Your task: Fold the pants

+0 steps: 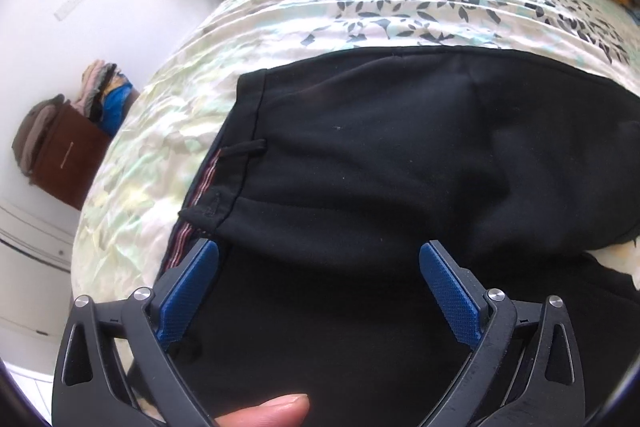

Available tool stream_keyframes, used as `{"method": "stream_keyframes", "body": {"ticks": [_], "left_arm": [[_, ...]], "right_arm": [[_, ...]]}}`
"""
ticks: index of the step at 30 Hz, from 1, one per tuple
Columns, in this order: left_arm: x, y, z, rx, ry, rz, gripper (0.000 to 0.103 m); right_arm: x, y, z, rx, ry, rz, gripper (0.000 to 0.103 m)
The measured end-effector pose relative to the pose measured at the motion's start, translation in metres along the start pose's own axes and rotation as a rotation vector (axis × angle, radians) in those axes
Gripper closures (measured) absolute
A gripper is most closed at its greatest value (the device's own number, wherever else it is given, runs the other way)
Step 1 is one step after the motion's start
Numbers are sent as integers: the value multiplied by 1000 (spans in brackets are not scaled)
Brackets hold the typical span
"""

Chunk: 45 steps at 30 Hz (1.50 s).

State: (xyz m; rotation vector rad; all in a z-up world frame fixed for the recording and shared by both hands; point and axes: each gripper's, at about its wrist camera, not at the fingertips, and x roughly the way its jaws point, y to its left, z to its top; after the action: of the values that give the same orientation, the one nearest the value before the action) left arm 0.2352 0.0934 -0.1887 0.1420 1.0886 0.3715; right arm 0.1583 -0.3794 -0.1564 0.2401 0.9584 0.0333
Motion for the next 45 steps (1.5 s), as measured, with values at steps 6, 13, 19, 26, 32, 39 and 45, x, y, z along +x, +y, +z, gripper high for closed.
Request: {"method": "stream_keyframes", "body": {"ticks": [6,13,19,26,32,39,45], "left_arm": [[-94,-20,-48,86,-70,-239,2],[-124,-75,-115,95,-37,-376,2],[-105,-94,-138,159,-51,-294,2],[-83,-89,-149,122,29,-298,0],[-79,-91,-148,122,43,-299,0],[-80,-95,-147,133,47,-292,0],[-88,-89,-143,128,60,-344,2]], "right_arm": [[-19,48,-84,-37,84,6,4],[-11,73,-129,-127,103,-52,4],[-2,82,-137,-216,91,-110,4],[15,80,-149,-224,176,-119,2],[21,80,-152,-219,186,-118,0],[24,80,-153,-199,178,-124,0],[20,72,-145,-198,215,-98,0]]}}
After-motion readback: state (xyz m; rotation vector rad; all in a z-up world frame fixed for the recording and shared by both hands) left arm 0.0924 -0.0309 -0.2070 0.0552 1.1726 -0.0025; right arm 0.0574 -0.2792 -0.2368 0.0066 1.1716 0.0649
